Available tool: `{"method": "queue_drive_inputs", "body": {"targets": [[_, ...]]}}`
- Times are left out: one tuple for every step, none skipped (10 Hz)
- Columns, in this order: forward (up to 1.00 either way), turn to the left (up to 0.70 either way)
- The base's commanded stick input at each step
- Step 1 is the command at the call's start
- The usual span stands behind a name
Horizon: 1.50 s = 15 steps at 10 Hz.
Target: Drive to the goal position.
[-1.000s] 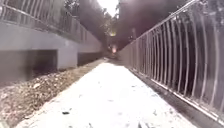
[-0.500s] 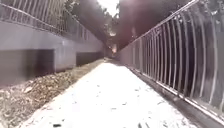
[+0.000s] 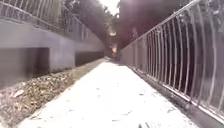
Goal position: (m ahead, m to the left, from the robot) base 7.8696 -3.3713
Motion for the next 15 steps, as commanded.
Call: {"method": "queue_drive_inputs", "body": {"targets": [[0.5, 0.0], [0.5, 0.0], [0.5, 0.0], [0.5, 0.0], [0.5, 0.0], [0.5, 0.0], [0.5, 0.0], [0.5, 0.0], [0.5, 0.0], [0.5, 0.0], [0.5, 0.0], [0.5, 0.0], [0.5, 0.0], [0.5, 0.0], [0.5, 0.0]]}}
